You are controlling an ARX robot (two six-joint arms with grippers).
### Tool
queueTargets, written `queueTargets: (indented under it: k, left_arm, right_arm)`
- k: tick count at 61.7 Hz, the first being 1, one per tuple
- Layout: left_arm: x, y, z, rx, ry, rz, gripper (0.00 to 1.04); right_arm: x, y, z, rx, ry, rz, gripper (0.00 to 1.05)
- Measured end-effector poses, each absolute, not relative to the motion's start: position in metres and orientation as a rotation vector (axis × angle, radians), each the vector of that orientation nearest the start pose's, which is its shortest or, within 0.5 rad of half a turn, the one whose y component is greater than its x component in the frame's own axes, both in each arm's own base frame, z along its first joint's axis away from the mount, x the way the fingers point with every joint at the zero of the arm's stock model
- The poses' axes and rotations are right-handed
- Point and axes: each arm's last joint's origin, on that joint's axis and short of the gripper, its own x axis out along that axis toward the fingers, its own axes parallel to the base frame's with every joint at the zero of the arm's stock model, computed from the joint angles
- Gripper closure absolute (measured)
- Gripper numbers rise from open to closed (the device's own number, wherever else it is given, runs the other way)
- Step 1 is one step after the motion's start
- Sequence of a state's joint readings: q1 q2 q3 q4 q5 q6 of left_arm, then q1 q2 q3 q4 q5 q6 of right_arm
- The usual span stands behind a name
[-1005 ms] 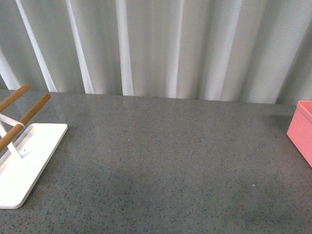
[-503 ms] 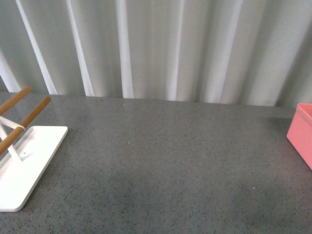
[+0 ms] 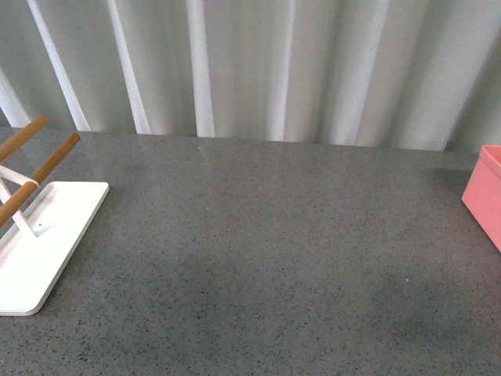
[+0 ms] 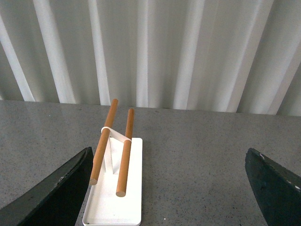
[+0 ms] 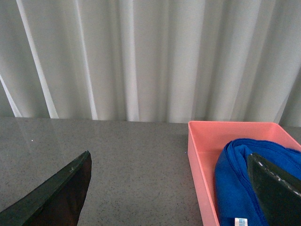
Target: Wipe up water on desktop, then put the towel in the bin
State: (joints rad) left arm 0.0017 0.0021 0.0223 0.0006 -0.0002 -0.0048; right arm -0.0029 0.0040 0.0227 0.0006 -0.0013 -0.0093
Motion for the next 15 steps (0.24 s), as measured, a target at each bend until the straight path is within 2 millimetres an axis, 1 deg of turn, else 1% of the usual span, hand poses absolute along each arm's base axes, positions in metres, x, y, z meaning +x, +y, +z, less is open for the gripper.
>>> queueTargets:
  k: [15]
  left_arm:
    - [0.0964, 0.0002, 0.1710, -0.005, -0.021, 0.002, 0.07]
  right_arm:
    - [0.0965, -0.0002, 0.1710, -0.009, -0.019, -0.002, 0.07]
